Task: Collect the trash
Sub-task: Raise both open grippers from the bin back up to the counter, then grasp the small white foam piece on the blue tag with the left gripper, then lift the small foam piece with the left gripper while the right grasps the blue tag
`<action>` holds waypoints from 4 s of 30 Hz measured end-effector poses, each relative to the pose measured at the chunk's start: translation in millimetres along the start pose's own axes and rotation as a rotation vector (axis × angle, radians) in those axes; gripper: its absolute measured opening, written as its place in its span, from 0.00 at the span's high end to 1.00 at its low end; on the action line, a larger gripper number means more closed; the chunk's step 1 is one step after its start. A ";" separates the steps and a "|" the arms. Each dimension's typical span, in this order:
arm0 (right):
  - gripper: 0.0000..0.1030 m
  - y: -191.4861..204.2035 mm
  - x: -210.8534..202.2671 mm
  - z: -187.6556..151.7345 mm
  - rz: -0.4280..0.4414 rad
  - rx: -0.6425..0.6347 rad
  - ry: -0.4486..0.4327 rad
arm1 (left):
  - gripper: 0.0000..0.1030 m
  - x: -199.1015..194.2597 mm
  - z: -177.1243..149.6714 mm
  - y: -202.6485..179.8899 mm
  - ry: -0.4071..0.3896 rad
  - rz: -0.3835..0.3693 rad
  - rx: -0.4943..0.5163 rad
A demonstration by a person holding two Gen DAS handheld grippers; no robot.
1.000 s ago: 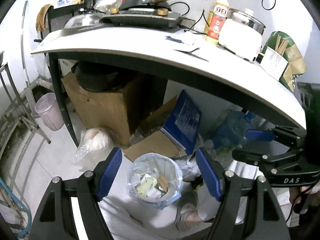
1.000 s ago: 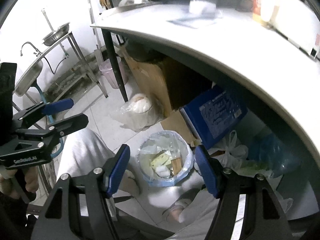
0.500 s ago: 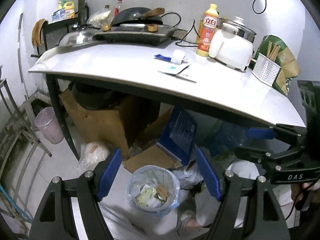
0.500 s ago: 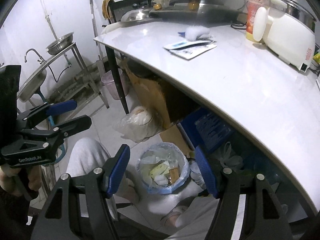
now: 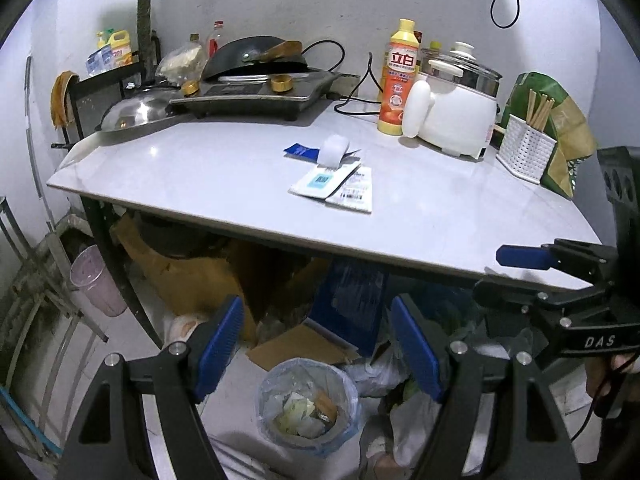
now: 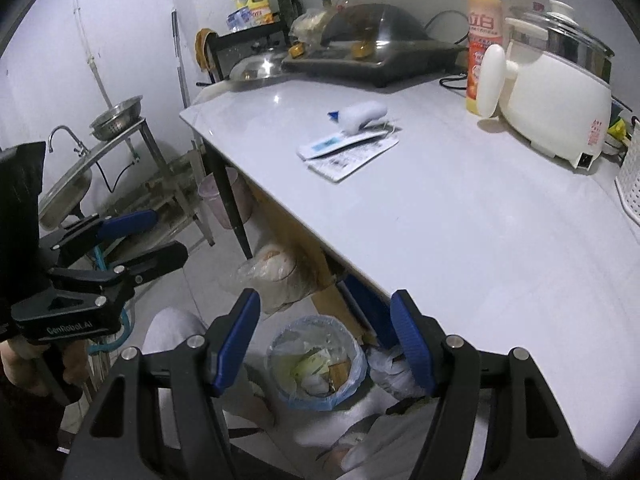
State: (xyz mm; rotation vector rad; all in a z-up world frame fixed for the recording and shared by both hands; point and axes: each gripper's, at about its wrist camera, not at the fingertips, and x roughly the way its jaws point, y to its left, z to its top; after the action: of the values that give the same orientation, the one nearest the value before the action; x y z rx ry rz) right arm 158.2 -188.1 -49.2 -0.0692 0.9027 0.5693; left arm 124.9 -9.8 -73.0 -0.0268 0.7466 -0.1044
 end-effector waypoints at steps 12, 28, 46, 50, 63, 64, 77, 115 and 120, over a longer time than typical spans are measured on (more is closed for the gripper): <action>0.36 -48.8 -2.7 24.6 -0.030 0.061 -0.045 | 0.26 27.9 36.9 -20.0 -0.010 0.000 0.088; 0.36 -102.9 22.3 50.0 -0.062 0.121 -0.039 | 0.30 80.8 79.8 -28.2 -0.002 0.000 0.163; 0.36 -117.5 54.9 82.8 -0.066 0.129 -0.038 | 0.52 138.3 129.7 -13.1 0.021 -0.001 0.151; 0.36 -116.1 59.2 89.3 -0.064 0.126 -0.040 | 0.52 150.6 137.0 -11.5 0.028 -0.007 0.151; 0.36 -117.0 64.3 86.8 -0.073 0.143 -0.023 | 0.73 166.7 140.2 -12.4 0.039 -0.056 0.152; 0.36 -117.0 64.2 87.1 -0.077 0.142 -0.023 | 0.73 165.8 139.5 -11.6 0.036 -0.061 0.146; 0.36 -94.7 72.9 101.1 -0.082 0.092 -0.006 | 0.74 127.5 131.6 16.1 -0.040 -0.070 0.076; 0.95 -36.2 143.9 168.7 -0.093 -0.040 0.014 | 0.74 66.7 66.3 129.8 -0.097 0.000 -0.135; 0.97 -28.2 128.2 165.6 -0.090 -0.057 -0.014 | 0.74 55.2 65.9 126.8 -0.112 0.000 -0.133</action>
State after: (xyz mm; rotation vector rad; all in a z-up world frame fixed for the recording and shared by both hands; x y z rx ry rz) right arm 353.8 -107.9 -47.5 -0.1568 0.8655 0.5114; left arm 220.6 109.7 -69.7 -0.1582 0.6407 -0.0522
